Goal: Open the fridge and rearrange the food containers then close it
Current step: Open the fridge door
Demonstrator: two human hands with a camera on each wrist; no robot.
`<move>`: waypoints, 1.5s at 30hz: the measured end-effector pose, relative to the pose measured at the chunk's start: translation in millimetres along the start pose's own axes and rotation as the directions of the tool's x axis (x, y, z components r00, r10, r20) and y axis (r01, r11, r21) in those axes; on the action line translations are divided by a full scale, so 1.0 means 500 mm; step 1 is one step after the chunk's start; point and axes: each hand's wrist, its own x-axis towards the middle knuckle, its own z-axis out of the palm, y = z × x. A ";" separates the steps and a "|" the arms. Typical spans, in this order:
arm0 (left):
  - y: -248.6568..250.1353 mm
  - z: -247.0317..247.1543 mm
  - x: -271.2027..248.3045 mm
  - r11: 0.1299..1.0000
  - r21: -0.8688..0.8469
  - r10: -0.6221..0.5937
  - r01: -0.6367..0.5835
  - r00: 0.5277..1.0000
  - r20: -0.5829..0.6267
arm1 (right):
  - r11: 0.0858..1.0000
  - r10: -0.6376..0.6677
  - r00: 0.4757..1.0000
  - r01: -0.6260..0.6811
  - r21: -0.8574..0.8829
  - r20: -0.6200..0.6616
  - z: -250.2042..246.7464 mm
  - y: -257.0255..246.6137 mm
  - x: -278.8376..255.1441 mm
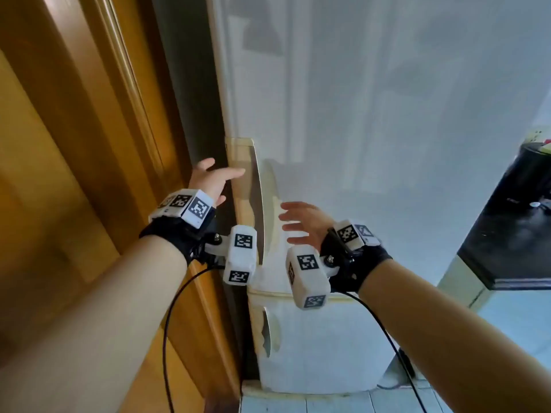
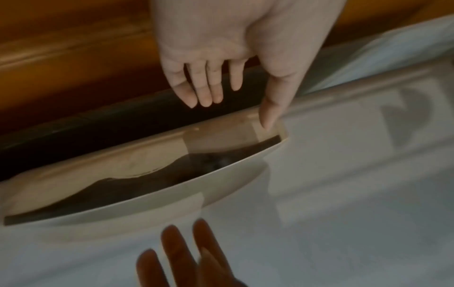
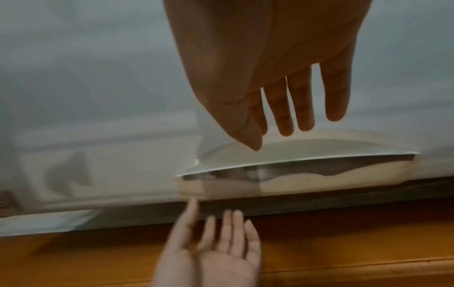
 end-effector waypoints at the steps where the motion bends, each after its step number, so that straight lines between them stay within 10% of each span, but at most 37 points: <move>1: 0.004 0.002 0.006 1.000 0.005 0.021 -0.021 0.999 0.039 | 1.000 -0.002 1.000 0.002 0.003 -0.016 0.013 0.007 0.015; 13: 0.016 0.027 0.081 0.958 0.271 0.053 -0.098 0.984 0.169 | 0.970 0.044 0.993 -0.068 -0.232 -0.106 0.080 0.034 0.086; 26: -0.001 -0.012 -0.072 0.901 0.410 0.107 -0.144 0.988 0.112 | 0.914 -0.038 0.990 -0.019 -0.405 -0.132 0.092 0.057 -0.046; 37: -0.043 -0.052 -0.393 0.952 0.145 0.244 -0.269 0.955 0.170 | 0.939 -0.239 0.957 0.185 -0.290 -0.164 0.004 0.138 -0.341; 45: -0.016 0.087 -0.553 0.833 -0.212 0.551 -0.511 0.802 0.230 | 0.978 -0.186 0.922 0.142 -0.150 -0.340 -0.131 0.221 -0.586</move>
